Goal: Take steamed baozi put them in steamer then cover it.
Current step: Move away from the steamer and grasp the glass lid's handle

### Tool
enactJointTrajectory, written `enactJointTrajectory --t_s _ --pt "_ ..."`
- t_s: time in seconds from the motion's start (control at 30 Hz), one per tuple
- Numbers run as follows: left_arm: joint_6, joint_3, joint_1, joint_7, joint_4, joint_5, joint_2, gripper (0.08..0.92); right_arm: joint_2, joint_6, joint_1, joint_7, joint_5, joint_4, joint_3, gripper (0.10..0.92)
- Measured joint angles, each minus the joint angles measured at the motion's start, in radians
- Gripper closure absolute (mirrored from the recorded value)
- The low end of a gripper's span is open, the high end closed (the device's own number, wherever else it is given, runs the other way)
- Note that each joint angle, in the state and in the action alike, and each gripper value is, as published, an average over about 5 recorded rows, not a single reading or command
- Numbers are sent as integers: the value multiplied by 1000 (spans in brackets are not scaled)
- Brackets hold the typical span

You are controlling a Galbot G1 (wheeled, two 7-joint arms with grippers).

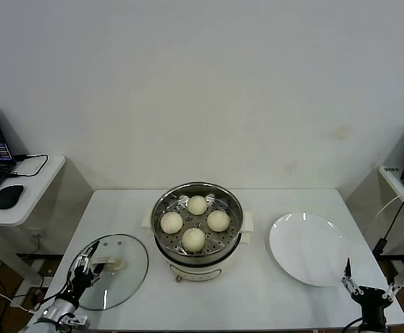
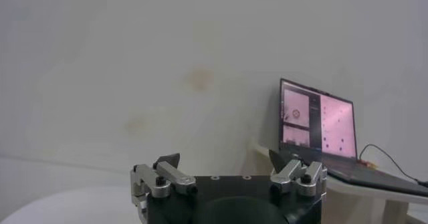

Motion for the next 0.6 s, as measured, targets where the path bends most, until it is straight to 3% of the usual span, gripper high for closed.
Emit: enactJointTrajectory --t_s 0.33,0.6 --pt "3 29 -66 4 52 -15 -3 194 8 3 0 -1 -15 -11 -8 203" --pt "2 40 -86 1 89 -23 -3 407 10 4 0 -2 -20 -13 -12 203"
